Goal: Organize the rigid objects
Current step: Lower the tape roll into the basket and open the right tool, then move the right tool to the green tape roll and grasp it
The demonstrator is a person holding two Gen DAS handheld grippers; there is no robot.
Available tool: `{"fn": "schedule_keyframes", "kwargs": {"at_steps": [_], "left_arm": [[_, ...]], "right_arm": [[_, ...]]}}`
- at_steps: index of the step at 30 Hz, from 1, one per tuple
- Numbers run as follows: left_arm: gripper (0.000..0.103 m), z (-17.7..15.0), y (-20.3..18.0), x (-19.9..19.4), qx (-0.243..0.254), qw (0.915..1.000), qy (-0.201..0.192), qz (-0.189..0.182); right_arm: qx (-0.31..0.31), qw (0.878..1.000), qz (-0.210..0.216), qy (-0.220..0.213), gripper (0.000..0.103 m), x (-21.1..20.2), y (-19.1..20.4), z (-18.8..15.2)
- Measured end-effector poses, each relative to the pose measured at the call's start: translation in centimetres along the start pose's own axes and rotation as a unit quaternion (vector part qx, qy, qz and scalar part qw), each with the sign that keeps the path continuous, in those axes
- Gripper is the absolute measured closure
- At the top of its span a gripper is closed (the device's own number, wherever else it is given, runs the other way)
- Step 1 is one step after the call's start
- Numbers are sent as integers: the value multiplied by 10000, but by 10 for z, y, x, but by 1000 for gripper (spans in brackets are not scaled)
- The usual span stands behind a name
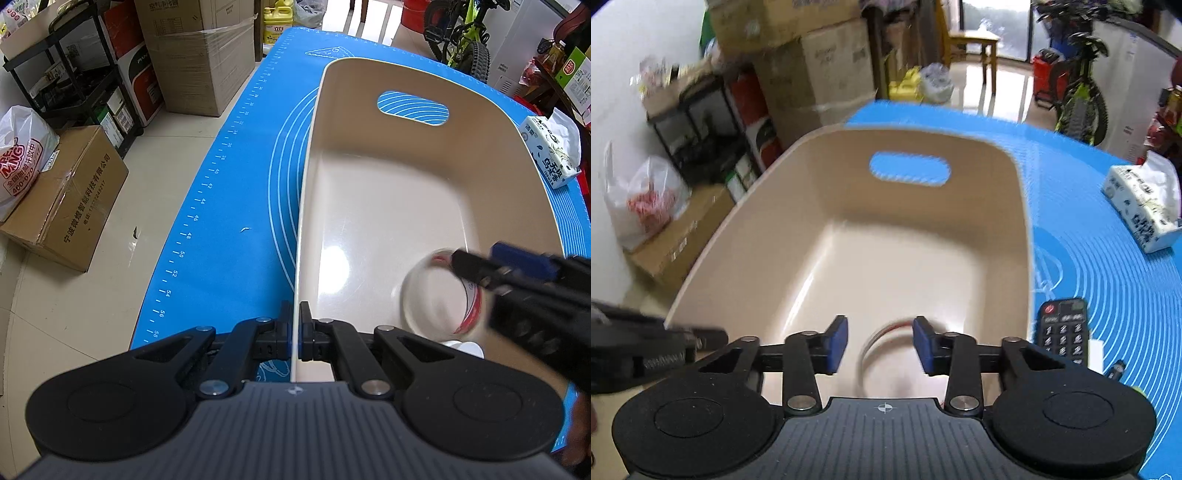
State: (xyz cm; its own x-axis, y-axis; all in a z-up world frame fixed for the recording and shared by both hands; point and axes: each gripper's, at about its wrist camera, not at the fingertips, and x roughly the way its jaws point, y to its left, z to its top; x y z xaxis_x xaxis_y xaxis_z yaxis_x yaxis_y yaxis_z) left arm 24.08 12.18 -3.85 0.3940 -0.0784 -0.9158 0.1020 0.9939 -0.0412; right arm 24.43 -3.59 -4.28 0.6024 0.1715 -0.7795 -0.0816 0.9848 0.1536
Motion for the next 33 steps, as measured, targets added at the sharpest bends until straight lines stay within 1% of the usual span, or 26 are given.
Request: {"fn": "schedule_keyframes", "kwargs": {"at_steps": [2,5,8,11,17,21,26,29,33], "left_arm": [[100,0,0,0,-3,10000,1,-3],[100,0,0,0,2,10000,1,1],[100,0,0,0,-1,10000,1,-2],[99,0,0,0,-8,10000,3,-7],[99,0,1,0,-7,10000,6,11],[99,0,1,0,-8,10000,6,5],[99,0,0,-1,-1,10000,11,12],[99,0,-1,-1,0,10000,12,15],[99,0,-1,-1,2,10000,12,17]], "right_arm": [[57,9999,-1,-155,39,-11,-6,3],[78,9992,-39,-391,31,-28,-15,6],[183,9981,-54,-591,25,-46,-30,9],[291,9965,-112,-772,21,-64,-47,10],[502,9937,-335,-949,20,-91,-87,7],[391,9924,-705,-932,20,-98,-112,-4],[322,9904,-1165,-674,20,-95,-145,-25],[383,9894,-1299,-532,20,-89,-163,-38],[515,9886,-1390,-276,20,-75,-178,-55]]}}
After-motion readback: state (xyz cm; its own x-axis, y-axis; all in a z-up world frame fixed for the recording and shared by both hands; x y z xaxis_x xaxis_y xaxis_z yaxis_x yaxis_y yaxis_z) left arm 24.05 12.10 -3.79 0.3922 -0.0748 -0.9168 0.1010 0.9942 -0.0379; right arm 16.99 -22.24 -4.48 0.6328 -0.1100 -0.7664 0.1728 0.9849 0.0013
